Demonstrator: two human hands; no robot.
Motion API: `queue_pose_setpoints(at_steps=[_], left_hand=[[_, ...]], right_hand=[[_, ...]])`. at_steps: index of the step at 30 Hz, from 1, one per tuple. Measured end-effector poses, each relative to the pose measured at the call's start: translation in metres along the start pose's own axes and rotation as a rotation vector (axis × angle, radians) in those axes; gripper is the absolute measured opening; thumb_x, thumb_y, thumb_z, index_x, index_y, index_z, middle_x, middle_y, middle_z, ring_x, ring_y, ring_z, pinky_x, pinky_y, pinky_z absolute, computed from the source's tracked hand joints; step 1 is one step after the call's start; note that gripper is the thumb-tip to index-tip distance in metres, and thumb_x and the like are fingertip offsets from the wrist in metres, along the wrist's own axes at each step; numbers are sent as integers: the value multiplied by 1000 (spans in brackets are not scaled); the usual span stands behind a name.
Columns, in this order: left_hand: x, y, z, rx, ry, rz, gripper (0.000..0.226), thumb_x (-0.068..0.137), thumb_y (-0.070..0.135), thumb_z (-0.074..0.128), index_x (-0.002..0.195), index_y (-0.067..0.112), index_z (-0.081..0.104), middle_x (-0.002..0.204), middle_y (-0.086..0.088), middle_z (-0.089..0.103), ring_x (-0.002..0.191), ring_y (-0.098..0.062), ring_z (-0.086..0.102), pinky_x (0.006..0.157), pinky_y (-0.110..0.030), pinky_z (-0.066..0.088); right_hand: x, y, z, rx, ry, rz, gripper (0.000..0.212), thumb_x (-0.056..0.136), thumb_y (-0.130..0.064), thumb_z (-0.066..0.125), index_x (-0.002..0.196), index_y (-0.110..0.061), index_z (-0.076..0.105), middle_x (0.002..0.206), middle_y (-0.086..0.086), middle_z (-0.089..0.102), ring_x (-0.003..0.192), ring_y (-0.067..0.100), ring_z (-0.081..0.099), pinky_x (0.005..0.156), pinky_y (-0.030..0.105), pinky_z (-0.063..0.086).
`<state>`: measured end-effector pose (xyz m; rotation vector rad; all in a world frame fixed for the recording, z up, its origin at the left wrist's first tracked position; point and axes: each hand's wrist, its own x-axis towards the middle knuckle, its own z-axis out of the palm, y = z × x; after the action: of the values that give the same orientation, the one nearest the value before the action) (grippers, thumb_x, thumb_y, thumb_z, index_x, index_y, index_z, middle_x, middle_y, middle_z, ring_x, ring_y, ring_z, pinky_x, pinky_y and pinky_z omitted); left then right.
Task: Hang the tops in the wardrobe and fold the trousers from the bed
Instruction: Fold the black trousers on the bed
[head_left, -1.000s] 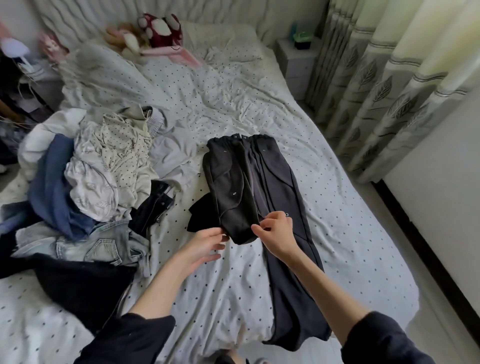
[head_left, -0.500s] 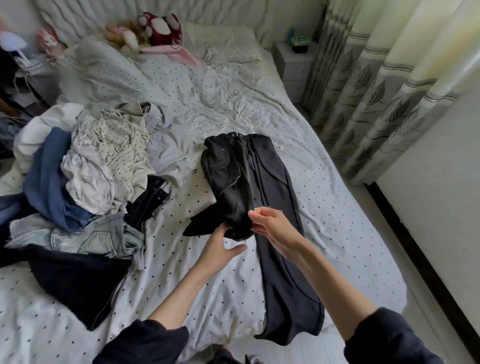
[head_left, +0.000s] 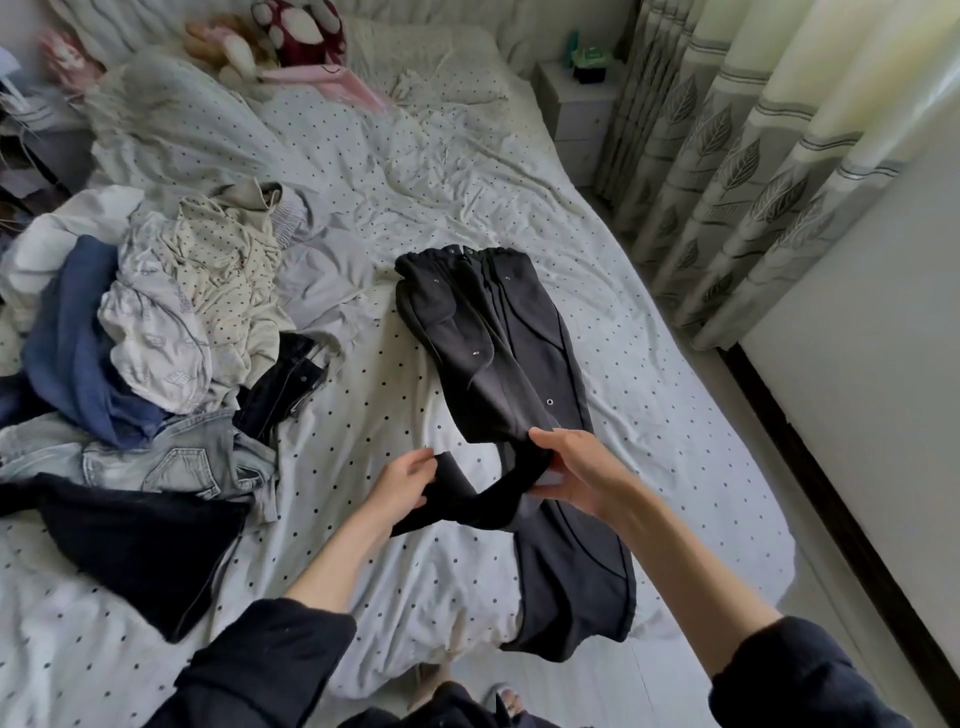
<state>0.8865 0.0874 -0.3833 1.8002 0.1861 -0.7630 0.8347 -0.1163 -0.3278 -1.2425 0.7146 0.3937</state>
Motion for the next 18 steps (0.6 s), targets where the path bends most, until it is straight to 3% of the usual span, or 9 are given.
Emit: queue_pose_setpoints(at_steps=[3, 5, 6, 8, 11, 13, 16, 18], left_hand=[[17, 5, 6, -81, -17, -30, 40, 100, 14, 40, 140, 8, 38, 137, -10, 45, 124, -21, 47, 98, -36, 44], [29, 7, 13, -61, -45, -32, 41, 100, 13, 40, 140, 7, 38, 138, -10, 44, 126, -22, 44, 100, -36, 42], [36, 7, 18, -49, -65, -47, 41, 99, 13, 40, 140, 8, 37, 138, -10, 43, 127, -22, 43, 101, -37, 41], [50, 2, 34, -56, -116, -106, 41, 99, 13, 42, 139, 8, 37, 135, -8, 44, 127, -22, 43, 101, -38, 40], [66, 0, 58, -227, -197, -217, 20, 97, 18, 48, 116, 13, 52, 110, -4, 50, 100, -15, 52, 91, -36, 43], [70, 3, 67, -401, -220, -275, 10, 95, 27, 52, 99, 18, 55, 96, 1, 54, 91, -10, 52, 84, -34, 43], [78, 5, 79, -538, -308, -272, 19, 92, 36, 53, 103, 21, 58, 99, 6, 64, 99, -5, 54, 83, -32, 41], [77, 8, 80, -595, -253, -211, 13, 90, 28, 56, 100, 19, 57, 95, 4, 65, 92, -7, 57, 80, -30, 42]], right_hand=[[6, 3, -25, 21, 74, -9, 27, 99, -18, 46, 106, 7, 53, 90, 22, 54, 91, 39, 57, 81, 39, 56], [13, 12, -41, -4, 191, 6, 43, 100, -19, 43, 118, 20, 45, 108, 35, 57, 104, 41, 58, 80, 36, 54], [16, 16, -46, -33, 251, 4, 43, 100, -19, 43, 116, 20, 46, 107, 34, 58, 98, 35, 60, 77, 33, 54], [23, 28, -58, -86, 344, 15, 31, 99, -20, 46, 93, 9, 56, 86, 20, 61, 77, 23, 61, 68, 29, 53], [31, 40, -68, -72, 385, 50, 34, 97, -21, 50, 66, -7, 50, 62, 7, 51, 58, 17, 53, 61, 29, 48], [33, 44, -69, -28, 340, 68, 34, 97, -22, 52, 66, -9, 46, 61, 7, 45, 54, 17, 48, 56, 28, 44], [36, 47, -74, 27, 261, 118, 24, 97, -24, 51, 80, -7, 51, 70, 8, 48, 60, 18, 50, 58, 27, 46], [35, 47, -76, 50, 234, 122, 18, 98, -24, 50, 92, -7, 52, 77, 10, 48, 64, 18, 50, 61, 27, 45]])
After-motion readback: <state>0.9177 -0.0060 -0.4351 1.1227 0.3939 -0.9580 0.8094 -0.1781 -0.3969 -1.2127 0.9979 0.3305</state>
